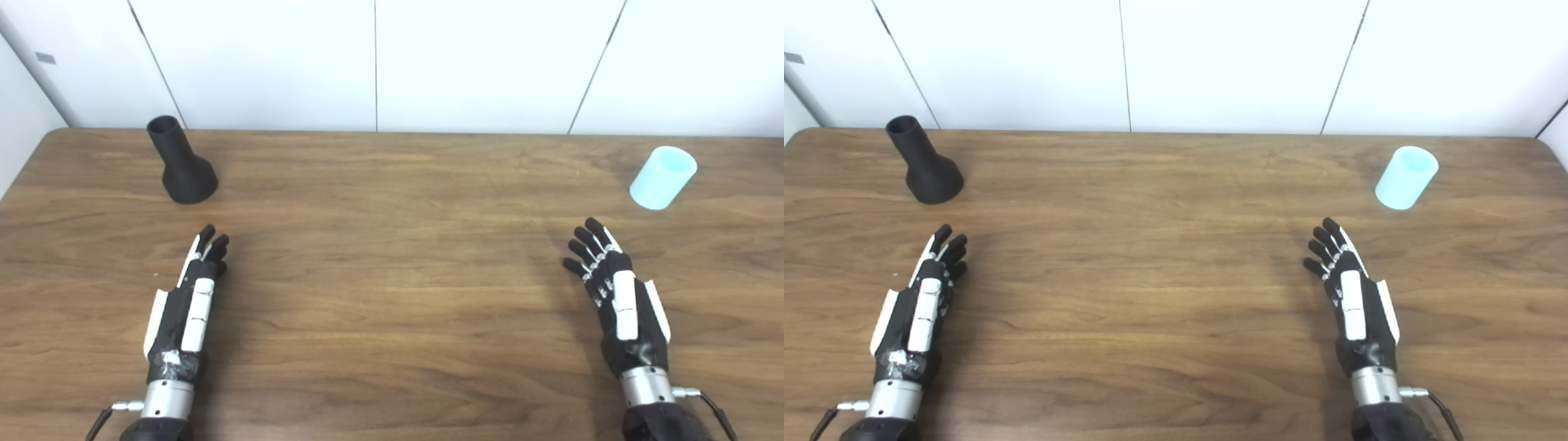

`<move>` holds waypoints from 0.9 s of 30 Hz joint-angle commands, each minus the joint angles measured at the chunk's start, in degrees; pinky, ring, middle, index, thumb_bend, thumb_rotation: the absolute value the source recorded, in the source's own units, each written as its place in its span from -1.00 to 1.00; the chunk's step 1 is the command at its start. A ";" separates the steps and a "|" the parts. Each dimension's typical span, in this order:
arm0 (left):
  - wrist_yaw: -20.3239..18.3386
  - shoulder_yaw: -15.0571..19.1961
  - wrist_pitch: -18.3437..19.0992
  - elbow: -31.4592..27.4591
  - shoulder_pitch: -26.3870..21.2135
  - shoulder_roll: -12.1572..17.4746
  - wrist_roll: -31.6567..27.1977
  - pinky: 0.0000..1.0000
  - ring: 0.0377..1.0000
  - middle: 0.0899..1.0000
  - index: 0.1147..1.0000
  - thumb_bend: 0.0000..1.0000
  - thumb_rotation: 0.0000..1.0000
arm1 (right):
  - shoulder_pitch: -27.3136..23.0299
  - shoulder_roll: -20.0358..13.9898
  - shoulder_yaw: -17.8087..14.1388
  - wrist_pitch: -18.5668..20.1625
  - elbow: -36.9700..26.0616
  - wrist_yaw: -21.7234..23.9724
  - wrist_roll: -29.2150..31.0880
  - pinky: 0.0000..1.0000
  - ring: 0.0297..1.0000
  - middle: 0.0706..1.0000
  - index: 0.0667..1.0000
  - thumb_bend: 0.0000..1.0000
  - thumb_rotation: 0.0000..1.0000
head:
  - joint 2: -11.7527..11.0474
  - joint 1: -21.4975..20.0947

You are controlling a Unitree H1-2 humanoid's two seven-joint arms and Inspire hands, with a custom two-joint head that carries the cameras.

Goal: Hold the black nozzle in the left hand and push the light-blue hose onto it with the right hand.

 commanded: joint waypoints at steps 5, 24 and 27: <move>-0.08 -0.43 1.67 -0.14 0.33 0.17 -0.02 0.95 0.95 0.90 1.00 -0.03 0.74 | 0.35 0.49 0.39 -0.65 0.98 -0.10 -0.07 0.67 0.79 0.79 0.79 0.02 1.00 | 0.22 -0.01; 1.31 -2.39 0.79 0.94 0.85 -1.39 3.60 0.92 0.94 0.89 0.98 -0.10 0.71 | 0.57 -1.29 -0.75 -2.68 3.60 1.06 1.50 0.73 0.81 0.82 0.81 0.05 1.00 | -5.34 10.97; 2.31 -3.01 1.19 1.46 0.84 -2.34 4.35 0.90 0.92 0.87 0.96 -0.05 0.64 | 0.20 -2.24 -1.07 -4.25 5.56 2.39 2.93 0.79 0.85 0.85 0.84 0.05 1.00 | -6.99 13.50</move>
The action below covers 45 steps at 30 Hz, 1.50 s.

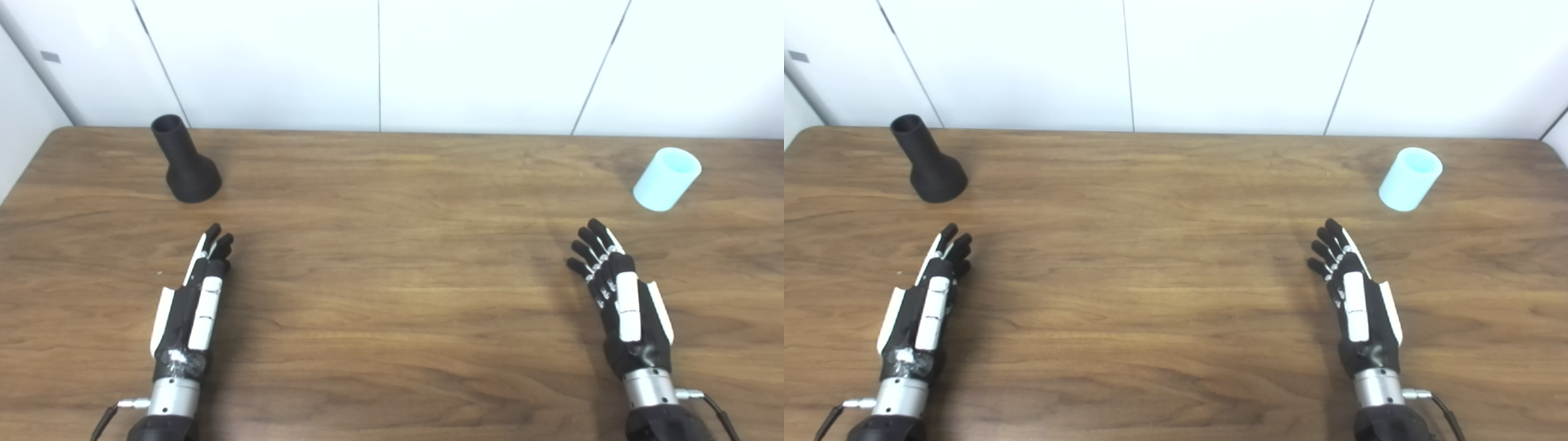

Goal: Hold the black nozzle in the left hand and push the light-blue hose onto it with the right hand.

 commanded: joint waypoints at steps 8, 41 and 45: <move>1.06 -3.46 -0.13 3.58 0.56 -2.81 1.34 0.99 0.96 0.89 0.97 -0.02 0.47 | -0.53 -2.36 -1.28 -5.06 8.16 3.20 3.89 0.90 0.91 0.92 0.91 0.00 1.00 | -3.26 5.94; 15.77 3.27 -0.38 3.81 -9.33 1.69 19.38 0.76 0.79 0.80 0.89 0.55 -0.67 | -2.80 -4.50 -2.06 -7.21 14.22 5.75 6.45 0.74 0.88 0.89 0.87 0.38 1.00 | -4.83 8.38; 13.81 5.33 5.24 2.06 -13.26 5.53 20.23 0.83 0.85 0.84 0.93 0.65 -0.58 | -2.89 -4.27 -2.06 -7.27 14.12 5.63 6.41 0.70 0.85 0.87 0.86 0.40 1.00 | -4.56 8.45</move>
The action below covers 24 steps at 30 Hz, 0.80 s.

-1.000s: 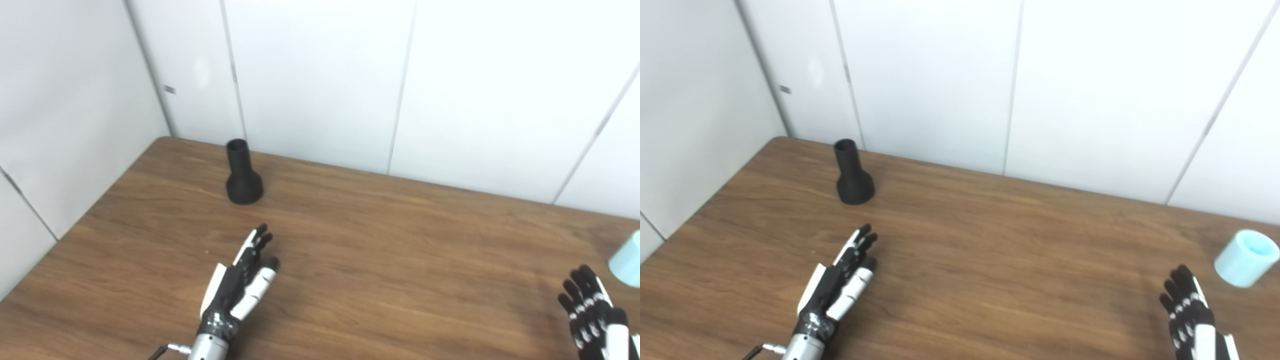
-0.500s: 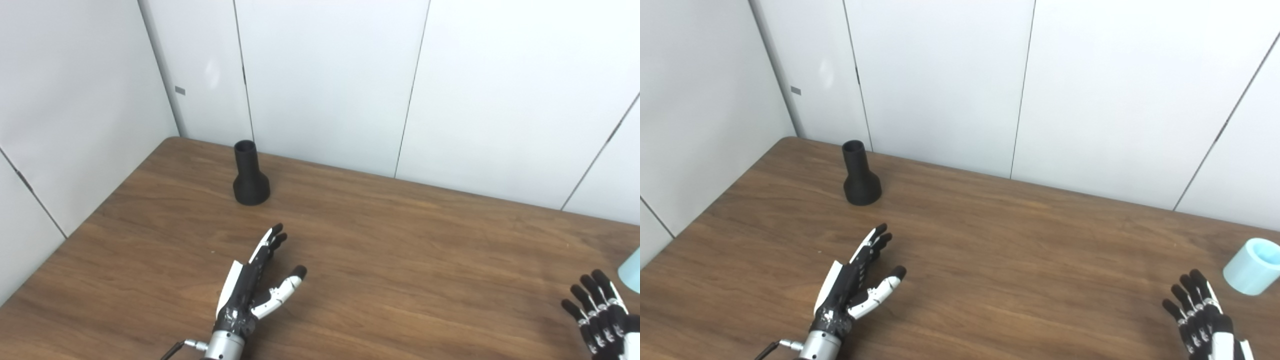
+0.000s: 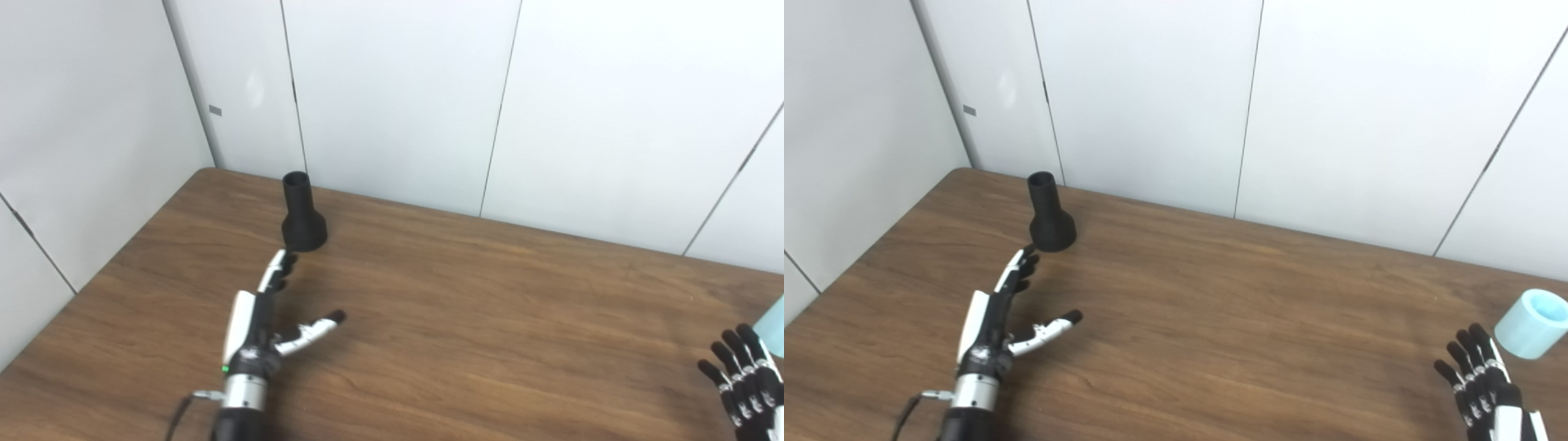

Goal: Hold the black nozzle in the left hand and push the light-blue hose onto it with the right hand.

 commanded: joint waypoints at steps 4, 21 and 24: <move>-2.16 1.23 6.41 -3.40 -6.36 4.47 1.84 0.88 0.94 0.94 0.97 0.71 -0.57 | 3.01 1.52 0.58 -0.88 4.89 0.15 -0.35 0.74 0.87 0.88 0.86 0.40 1.00 | 0.38 0.11; -4.93 -2.27 18.29 7.52 -18.80 15.84 10.28 0.97 0.99 0.94 0.88 0.91 -0.37 | 2.41 2.06 0.67 0.20 5.00 -0.30 -0.58 0.65 0.84 0.86 0.85 0.39 1.00 | 0.79 -0.15; -5.53 -4.23 19.13 11.60 -21.48 17.23 11.61 1.00 0.97 0.88 0.82 0.96 -0.27 | 2.34 2.39 0.59 0.24 5.08 -0.80 -1.00 0.62 0.83 0.85 0.84 0.41 1.00 | 0.81 -0.22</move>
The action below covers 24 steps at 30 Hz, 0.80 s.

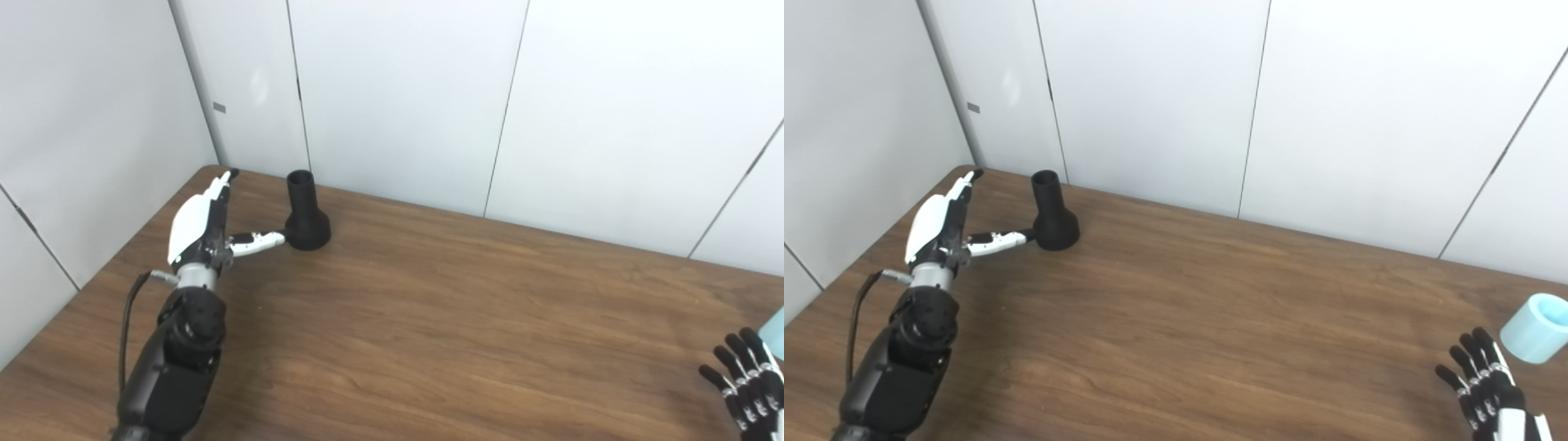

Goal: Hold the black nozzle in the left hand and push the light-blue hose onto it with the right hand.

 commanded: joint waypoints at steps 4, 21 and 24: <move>-0.91 -1.78 -0.01 4.75 -6.18 3.10 0.91 1.00 0.94 0.82 0.68 0.96 -0.20 | 2.60 2.55 0.92 0.03 4.81 -0.98 -0.79 0.59 0.80 0.81 0.82 0.41 1.00 | 0.03 0.00; -3.92 -7.64 -0.20 14.36 -15.91 4.29 0.65 1.00 1.00 0.89 0.73 1.00 -0.09 | 2.46 1.55 2.44 -2.26 5.64 -0.10 -4.22 0.72 0.86 0.83 0.89 0.33 1.00 | 0.82 -0.63; -4.22 -8.20 -0.14 14.23 -16.38 3.58 0.31 1.00 1.00 0.90 0.72 1.00 -0.09 | 2.45 1.53 2.51 -2.59 5.68 -0.32 -5.11 0.70 0.85 0.82 0.88 0.31 1.00 | 0.97 -0.76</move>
